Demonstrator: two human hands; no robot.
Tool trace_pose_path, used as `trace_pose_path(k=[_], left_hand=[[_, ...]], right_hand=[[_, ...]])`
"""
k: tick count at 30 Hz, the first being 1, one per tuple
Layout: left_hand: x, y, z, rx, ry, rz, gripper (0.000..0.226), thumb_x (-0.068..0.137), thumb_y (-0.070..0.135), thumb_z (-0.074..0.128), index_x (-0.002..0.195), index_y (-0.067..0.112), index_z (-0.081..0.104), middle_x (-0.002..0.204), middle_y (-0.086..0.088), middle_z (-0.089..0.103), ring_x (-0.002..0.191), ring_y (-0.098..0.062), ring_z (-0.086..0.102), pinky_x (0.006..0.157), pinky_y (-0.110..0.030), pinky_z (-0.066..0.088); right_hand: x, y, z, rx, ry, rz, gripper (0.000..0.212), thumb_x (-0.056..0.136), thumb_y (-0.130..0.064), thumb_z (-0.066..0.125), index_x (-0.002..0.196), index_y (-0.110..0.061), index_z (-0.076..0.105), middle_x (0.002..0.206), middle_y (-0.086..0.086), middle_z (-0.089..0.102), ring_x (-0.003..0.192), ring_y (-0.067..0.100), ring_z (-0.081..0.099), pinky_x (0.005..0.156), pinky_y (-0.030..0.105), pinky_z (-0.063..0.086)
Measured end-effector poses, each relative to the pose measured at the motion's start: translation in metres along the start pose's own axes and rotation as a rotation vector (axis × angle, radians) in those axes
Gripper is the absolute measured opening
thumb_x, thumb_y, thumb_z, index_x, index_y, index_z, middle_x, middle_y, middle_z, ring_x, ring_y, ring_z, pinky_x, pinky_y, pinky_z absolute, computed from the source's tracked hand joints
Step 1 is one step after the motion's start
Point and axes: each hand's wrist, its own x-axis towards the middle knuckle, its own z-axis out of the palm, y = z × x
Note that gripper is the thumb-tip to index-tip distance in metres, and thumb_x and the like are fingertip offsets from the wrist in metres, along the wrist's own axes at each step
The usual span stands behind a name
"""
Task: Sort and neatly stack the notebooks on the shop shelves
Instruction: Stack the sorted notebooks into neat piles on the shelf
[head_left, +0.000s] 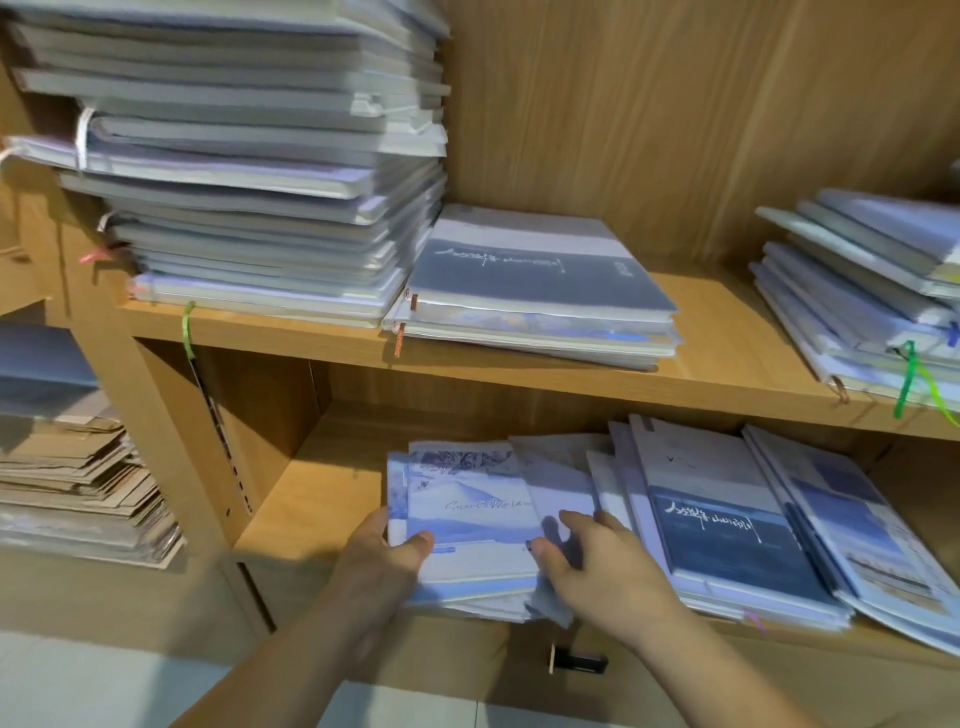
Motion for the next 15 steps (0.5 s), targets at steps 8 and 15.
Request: trace_pose_path(k=[8, 15], left_hand=[[-0.010, -0.015, -0.042, 0.223, -0.048, -0.041, 0.038, 0.093, 0.027, 0.071, 0.130, 0.026, 0.060, 0.122, 0.001, 0.071, 0.107, -0.023, 0.069, 0.091, -0.048, 0.060], [-0.008, -0.024, -0.049, 0.231, -0.043, -0.063, 0.069, 0.093, 0.036, 0.071, 0.154, 0.031, 0.038, 0.132, 0.004, 0.064, 0.114, -0.020, 0.065, 0.096, -0.041, 0.057]], right_hand=[[0.018, -0.029, 0.028, 0.095, -0.076, 0.042, 0.064, 0.100, -0.059, 0.046, 0.153, -0.027, 0.032, 0.150, 0.007, 0.038, 0.131, 0.032, 0.049, 0.105, 0.040, 0.046], [0.031, -0.041, 0.051, 0.042, -0.069, -0.324, 0.081, 0.093, -0.019, 0.059, 0.159, -0.042, 0.018, 0.158, -0.012, 0.012, 0.121, 0.022, 0.053, 0.083, 0.022, 0.043]])
